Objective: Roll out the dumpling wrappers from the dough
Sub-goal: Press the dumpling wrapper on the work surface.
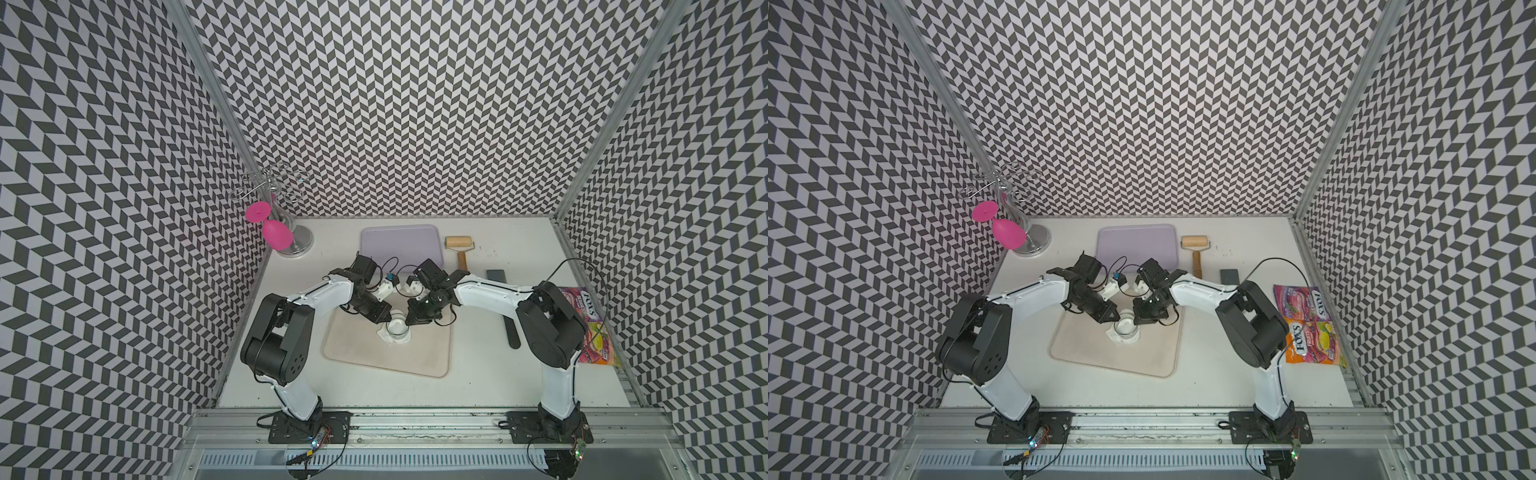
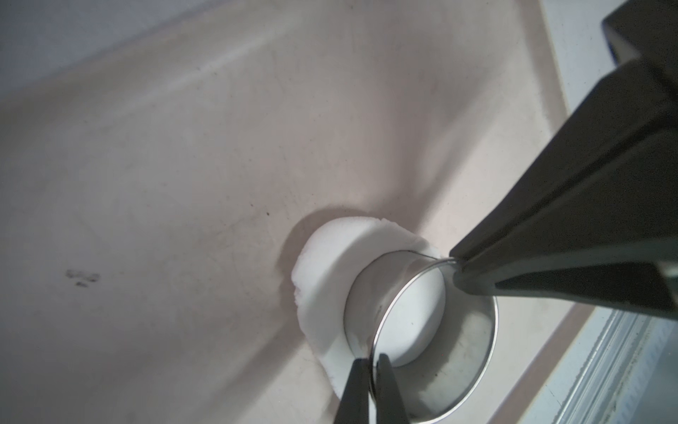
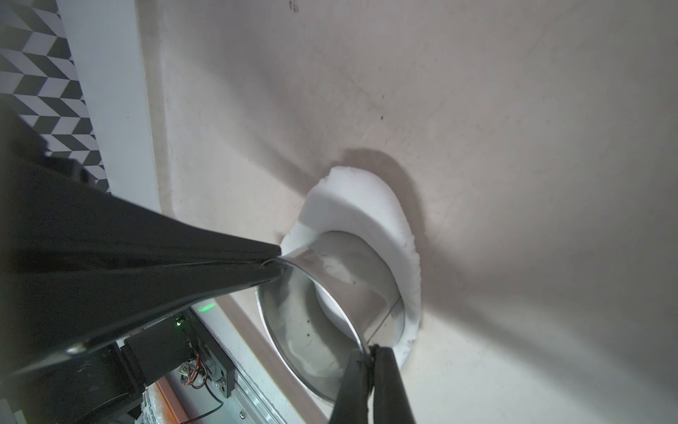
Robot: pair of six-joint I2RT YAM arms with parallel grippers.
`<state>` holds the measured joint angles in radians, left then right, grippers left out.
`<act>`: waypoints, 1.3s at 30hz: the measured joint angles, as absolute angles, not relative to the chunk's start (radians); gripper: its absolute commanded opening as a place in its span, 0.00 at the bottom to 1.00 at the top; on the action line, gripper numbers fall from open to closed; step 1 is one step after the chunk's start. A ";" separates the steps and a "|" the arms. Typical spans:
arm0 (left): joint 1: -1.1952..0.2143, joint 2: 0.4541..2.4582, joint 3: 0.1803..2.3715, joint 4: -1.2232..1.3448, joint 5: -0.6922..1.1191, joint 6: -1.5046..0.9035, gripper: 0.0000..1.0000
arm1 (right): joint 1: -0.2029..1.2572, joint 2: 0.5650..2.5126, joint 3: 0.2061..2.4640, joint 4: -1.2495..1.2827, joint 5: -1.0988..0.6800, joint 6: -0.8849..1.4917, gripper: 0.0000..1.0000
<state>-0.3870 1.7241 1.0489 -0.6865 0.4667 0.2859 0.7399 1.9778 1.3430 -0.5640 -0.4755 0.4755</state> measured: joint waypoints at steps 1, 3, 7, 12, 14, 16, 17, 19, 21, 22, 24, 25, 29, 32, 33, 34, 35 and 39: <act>-0.388 1.729 1.049 -0.686 0.464 0.286 0.00 | 0.737 1.979 1.343 -0.564 -0.480 0.478 0.00; -0.390 1.734 1.051 -0.686 0.459 0.286 0.00 | 0.733 1.983 1.343 -0.563 -0.490 0.483 0.00; -0.394 1.743 1.050 -0.690 0.451 0.287 0.00 | 0.725 1.988 1.339 -0.557 -0.508 0.495 0.00; -0.403 1.748 1.050 -0.678 0.435 0.295 0.00 | 0.717 1.991 1.335 -0.551 -0.521 0.507 0.00; -0.407 1.750 1.050 -0.672 0.428 0.295 0.00 | 0.717 1.992 1.333 -0.549 -0.525 0.513 0.00; -0.411 1.752 1.049 -0.662 0.421 0.297 0.00 | 0.715 1.994 1.333 -0.548 -0.529 0.517 0.00; -0.413 1.752 1.048 -0.657 0.417 0.298 0.00 | 0.715 1.995 1.333 -0.548 -0.532 0.519 0.00; -0.422 1.753 1.046 -0.646 0.403 0.302 0.00 | 0.713 1.996 1.333 -0.547 -0.536 0.522 0.00; -0.427 1.753 1.045 -0.640 0.391 0.305 0.00 | 0.712 1.997 1.333 -0.547 -0.537 0.524 0.00; -0.431 1.753 1.043 -0.635 0.387 0.309 0.00 | 0.712 1.997 1.333 -0.547 -0.537 0.525 0.00; -0.437 1.752 1.039 -0.625 0.376 0.317 0.00 | 0.711 1.997 1.333 -0.546 -0.538 0.526 0.00; -0.440 1.751 1.037 -0.619 0.371 0.321 0.00 | 0.711 1.997 1.333 -0.546 -0.538 0.528 0.00; -0.451 1.739 1.020 -0.593 0.346 0.325 0.00 | 0.710 1.998 1.333 -0.546 -0.538 0.532 0.00; -0.460 1.736 1.013 -0.580 0.329 0.328 0.00 | 0.708 1.997 1.332 -0.544 -0.538 0.536 0.00; -0.463 1.734 1.010 -0.574 0.322 0.331 0.00 | 0.706 1.997 1.331 -0.543 -0.538 0.538 0.00; -0.465 1.734 1.008 -0.569 0.317 0.333 0.00 | 0.705 1.997 1.331 -0.542 -0.538 0.540 0.00; -0.465 1.734 1.007 -0.566 0.312 0.336 0.00 | 0.704 1.996 1.330 -0.540 -0.538 0.542 0.00; -0.467 1.732 1.006 -0.562 0.303 0.343 0.00 | 0.704 1.993 1.327 -0.536 -0.537 0.543 0.00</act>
<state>-0.4671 1.7321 1.0061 -0.5617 0.3031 0.3431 0.7044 1.9934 1.3270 -0.5362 -0.5373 0.5434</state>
